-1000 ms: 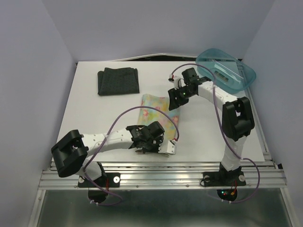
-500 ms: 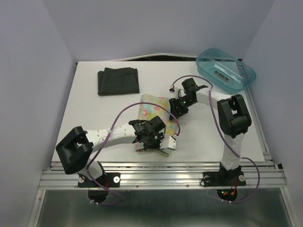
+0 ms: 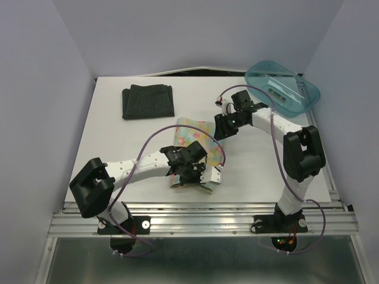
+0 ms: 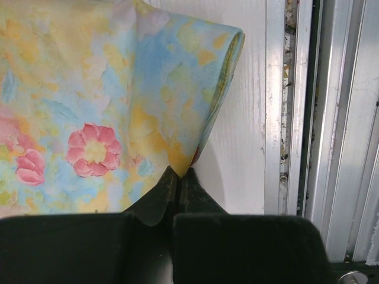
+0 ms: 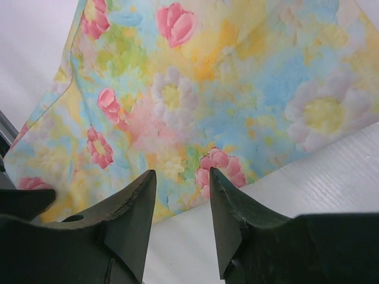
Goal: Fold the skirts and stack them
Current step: Fold the skirt
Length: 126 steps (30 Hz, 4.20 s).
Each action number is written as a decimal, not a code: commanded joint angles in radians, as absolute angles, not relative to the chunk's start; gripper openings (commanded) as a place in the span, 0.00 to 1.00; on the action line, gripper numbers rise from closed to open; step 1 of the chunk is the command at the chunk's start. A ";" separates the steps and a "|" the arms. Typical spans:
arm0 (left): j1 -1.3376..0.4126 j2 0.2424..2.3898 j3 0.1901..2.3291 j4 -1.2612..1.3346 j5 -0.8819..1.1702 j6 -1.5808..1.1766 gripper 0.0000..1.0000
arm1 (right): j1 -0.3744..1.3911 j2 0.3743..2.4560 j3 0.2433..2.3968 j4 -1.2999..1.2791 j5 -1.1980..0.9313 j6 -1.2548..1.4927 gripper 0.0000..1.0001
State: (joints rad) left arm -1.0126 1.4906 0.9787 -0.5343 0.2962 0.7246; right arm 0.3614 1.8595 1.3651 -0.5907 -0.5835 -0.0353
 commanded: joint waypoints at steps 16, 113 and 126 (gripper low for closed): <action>-0.997 1.466 1.169 -0.661 0.327 0.698 0.00 | 0.367 1.974 1.218 -0.540 -0.658 -0.060 0.22; -0.853 1.678 1.497 -0.640 0.209 0.848 0.00 | 0.449 2.128 1.534 -0.655 -0.765 -0.319 0.28; -0.844 1.680 1.335 -0.400 0.124 0.874 0.00 | 0.449 2.135 1.525 -0.655 -0.821 -0.316 0.29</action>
